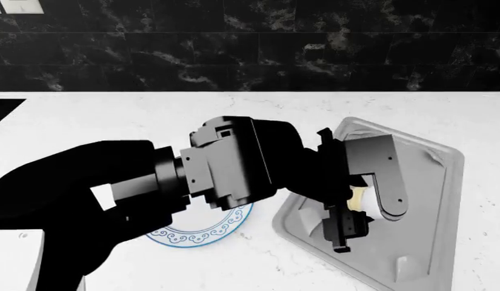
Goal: Move the dessert items from the plate to the tray.
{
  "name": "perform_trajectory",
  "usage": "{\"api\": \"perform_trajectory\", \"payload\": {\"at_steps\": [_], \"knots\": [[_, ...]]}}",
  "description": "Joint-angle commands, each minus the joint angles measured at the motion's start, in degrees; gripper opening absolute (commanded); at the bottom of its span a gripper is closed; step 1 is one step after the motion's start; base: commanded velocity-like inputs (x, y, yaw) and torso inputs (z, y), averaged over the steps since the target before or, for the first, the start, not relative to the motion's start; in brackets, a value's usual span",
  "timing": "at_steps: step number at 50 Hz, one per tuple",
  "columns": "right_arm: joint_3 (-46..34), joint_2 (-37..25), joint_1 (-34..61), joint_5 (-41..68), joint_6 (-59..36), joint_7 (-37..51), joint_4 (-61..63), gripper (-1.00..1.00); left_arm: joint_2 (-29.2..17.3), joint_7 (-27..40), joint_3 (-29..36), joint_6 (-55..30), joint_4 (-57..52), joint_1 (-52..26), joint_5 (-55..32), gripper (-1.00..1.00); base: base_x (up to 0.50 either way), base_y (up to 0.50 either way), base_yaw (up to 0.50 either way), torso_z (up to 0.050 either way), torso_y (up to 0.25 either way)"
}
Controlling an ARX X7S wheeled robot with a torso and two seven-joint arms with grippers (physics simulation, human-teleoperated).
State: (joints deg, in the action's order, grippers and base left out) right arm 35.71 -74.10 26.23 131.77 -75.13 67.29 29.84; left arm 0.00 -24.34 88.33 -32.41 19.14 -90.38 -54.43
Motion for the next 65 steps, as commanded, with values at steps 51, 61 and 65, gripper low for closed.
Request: {"api": "perform_trajectory", "payload": {"at_steps": [51,61,65], "knots": [[-15.2,-9.8,2.4,-7.4,15.7,-9.5,4.1,1.00,0.0,-4.5,-0.2,-5.7,5.9,-19.0,-17.6,1.00,0.00,0.00,0.00,0.000,0.000],[-24.1,-15.9,0.5,-13.4,27.3,-17.2,5.7,1.00,-7.7,-3.3,-4.2,-9.1,-1.0,-21.9,-24.0,1.00,0.00,0.00,0.00,0.000,0.000],[-25.7,-15.9,-0.5,-15.6,29.5,-18.8,6.0,1.00,-11.0,0.3,-5.9,-11.4,-4.3,-23.0,-27.3,1.00,0.00,0.00,0.00,0.000,0.000]]}}
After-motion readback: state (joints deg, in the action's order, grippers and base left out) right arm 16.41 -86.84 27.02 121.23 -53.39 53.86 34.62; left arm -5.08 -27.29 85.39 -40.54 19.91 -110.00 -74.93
